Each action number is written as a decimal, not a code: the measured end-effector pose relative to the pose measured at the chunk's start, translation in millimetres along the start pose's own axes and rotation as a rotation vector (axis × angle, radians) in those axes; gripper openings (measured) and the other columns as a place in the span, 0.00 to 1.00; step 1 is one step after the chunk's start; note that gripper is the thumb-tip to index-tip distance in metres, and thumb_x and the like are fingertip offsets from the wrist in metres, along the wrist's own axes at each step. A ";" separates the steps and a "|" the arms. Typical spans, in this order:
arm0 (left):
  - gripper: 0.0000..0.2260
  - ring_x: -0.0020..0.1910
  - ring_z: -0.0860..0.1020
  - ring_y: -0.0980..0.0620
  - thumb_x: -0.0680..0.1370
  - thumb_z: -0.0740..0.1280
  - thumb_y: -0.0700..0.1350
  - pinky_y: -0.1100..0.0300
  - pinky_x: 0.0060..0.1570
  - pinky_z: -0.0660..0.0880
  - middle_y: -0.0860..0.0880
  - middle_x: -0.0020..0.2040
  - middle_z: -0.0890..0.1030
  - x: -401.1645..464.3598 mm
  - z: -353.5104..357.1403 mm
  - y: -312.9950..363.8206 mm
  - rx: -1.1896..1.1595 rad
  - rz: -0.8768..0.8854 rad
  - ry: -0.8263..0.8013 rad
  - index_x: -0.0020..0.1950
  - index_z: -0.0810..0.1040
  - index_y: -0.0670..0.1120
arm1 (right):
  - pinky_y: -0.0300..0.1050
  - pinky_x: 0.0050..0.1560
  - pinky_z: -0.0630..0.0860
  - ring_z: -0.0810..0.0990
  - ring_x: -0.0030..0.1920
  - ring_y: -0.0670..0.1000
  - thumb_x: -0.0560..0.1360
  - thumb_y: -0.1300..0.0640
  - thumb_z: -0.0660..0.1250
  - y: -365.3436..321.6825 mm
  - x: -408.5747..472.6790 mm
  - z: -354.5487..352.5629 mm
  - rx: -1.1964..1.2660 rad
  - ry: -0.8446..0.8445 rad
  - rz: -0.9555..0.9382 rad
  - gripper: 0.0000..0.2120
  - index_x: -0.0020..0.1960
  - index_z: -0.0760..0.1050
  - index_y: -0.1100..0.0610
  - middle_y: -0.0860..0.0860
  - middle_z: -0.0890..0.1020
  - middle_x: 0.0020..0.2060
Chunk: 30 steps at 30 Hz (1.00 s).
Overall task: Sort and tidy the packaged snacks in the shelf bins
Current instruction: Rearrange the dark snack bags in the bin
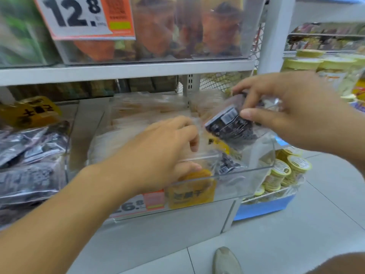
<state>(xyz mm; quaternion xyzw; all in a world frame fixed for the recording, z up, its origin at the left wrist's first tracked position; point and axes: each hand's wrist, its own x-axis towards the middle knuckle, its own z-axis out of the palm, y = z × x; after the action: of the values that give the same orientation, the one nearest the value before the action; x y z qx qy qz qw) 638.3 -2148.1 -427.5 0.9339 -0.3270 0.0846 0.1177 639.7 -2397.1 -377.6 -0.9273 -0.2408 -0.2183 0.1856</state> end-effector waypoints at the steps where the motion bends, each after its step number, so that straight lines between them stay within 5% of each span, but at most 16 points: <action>1: 0.19 0.56 0.73 0.54 0.71 0.64 0.68 0.54 0.56 0.72 0.57 0.59 0.72 -1.4 -0.5 0.6 -0.046 -0.018 0.042 0.51 0.69 0.56 | 0.33 0.59 0.69 0.77 0.59 0.40 0.75 0.56 0.72 -5.8 -2.2 0.6 0.008 0.109 -0.039 0.05 0.41 0.79 0.50 0.40 0.80 0.59; 5: 0.33 0.58 0.74 0.60 0.66 0.73 0.67 0.63 0.57 0.74 0.61 0.59 0.72 -8.3 -18.5 -9.2 -0.403 -0.224 0.366 0.63 0.63 0.57 | 0.39 0.61 0.73 0.74 0.63 0.35 0.76 0.56 0.69 -35.9 4.7 24.5 0.118 0.389 -0.214 0.04 0.45 0.80 0.57 0.45 0.80 0.61; 8: 0.49 0.63 0.77 0.56 0.60 0.81 0.61 0.52 0.59 0.78 0.55 0.64 0.74 -21.1 -33.0 -32.6 -0.536 -0.253 0.498 0.75 0.60 0.61 | 0.33 0.64 0.69 0.76 0.63 0.39 0.75 0.61 0.71 -61.0 25.5 55.3 0.229 0.399 -0.316 0.03 0.44 0.80 0.60 0.47 0.80 0.61; 12: 0.25 0.54 0.82 0.58 0.65 0.83 0.47 0.52 0.52 0.80 0.55 0.53 0.84 -57.2 -34.0 -57.0 -0.479 -0.184 0.591 0.61 0.82 0.50 | 0.34 0.67 0.67 0.74 0.66 0.39 0.75 0.62 0.72 -80.1 53.7 90.3 0.383 0.215 -0.377 0.02 0.45 0.80 0.59 0.46 0.77 0.66; 14: 0.14 0.50 0.82 0.56 0.70 0.80 0.44 0.54 0.49 0.79 0.52 0.49 0.85 -71.0 -33.0 -59.6 -0.313 -0.092 0.616 0.54 0.85 0.46 | 0.39 0.66 0.70 0.73 0.68 0.40 0.75 0.59 0.72 -87.7 62.7 100.2 0.421 0.146 -0.394 0.02 0.46 0.80 0.56 0.45 0.75 0.68; 17: 0.13 0.51 0.82 0.52 0.74 0.77 0.44 0.54 0.50 0.77 0.50 0.51 0.85 -82.0 -34.1 -64.6 -0.145 -0.061 0.713 0.58 0.84 0.44 | 0.54 0.63 0.76 0.74 0.69 0.44 0.76 0.57 0.72 -100.4 72.2 100.9 0.500 0.146 -0.443 0.02 0.49 0.81 0.54 0.47 0.76 0.68; 21: 0.13 0.57 0.81 0.46 0.77 0.73 0.38 0.51 0.55 0.78 0.46 0.58 0.83 -88.7 -38.5 -76.3 0.013 0.032 0.861 0.61 0.83 0.41 | 0.50 0.65 0.75 0.79 0.65 0.52 0.75 0.64 0.74 -108.7 80.1 96.7 0.410 0.223 -0.554 0.10 0.53 0.82 0.52 0.49 0.80 0.63; 24: 0.14 0.58 0.80 0.43 0.79 0.68 0.38 0.47 0.50 0.79 0.46 0.61 0.81 -87.5 -35.5 -88.0 0.130 0.017 0.765 0.65 0.81 0.44 | 0.52 0.65 0.75 0.79 0.65 0.51 0.74 0.70 0.72 -115.0 81.5 102.9 0.277 0.241 -0.628 0.11 0.53 0.83 0.59 0.51 0.78 0.66; 27: 0.15 0.47 0.76 0.42 0.76 0.70 0.39 0.55 0.29 0.69 0.45 0.56 0.80 -81.6 -30.8 -94.2 0.363 -0.102 0.606 0.62 0.81 0.48 | 0.56 0.64 0.76 0.77 0.67 0.56 0.76 0.73 0.66 -114.8 77.8 106.3 0.058 0.237 -0.783 0.12 0.51 0.85 0.62 0.56 0.77 0.67; 30: 0.21 0.49 0.78 0.40 0.73 0.70 0.35 0.48 0.34 0.76 0.46 0.61 0.78 -77.1 -33.0 -94.6 0.298 -0.215 0.493 0.64 0.79 0.50 | 0.56 0.63 0.76 0.77 0.67 0.56 0.76 0.72 0.63 -107.4 73.3 103.1 -0.024 0.218 -0.817 0.14 0.53 0.85 0.60 0.55 0.77 0.68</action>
<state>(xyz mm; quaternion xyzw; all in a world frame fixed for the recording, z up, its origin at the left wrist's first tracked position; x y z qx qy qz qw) 635.8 -2021.6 -429.6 0.9214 -0.1718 0.3427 0.0633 673.3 -2236.5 -401.8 -0.7292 -0.5651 -0.3734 0.0973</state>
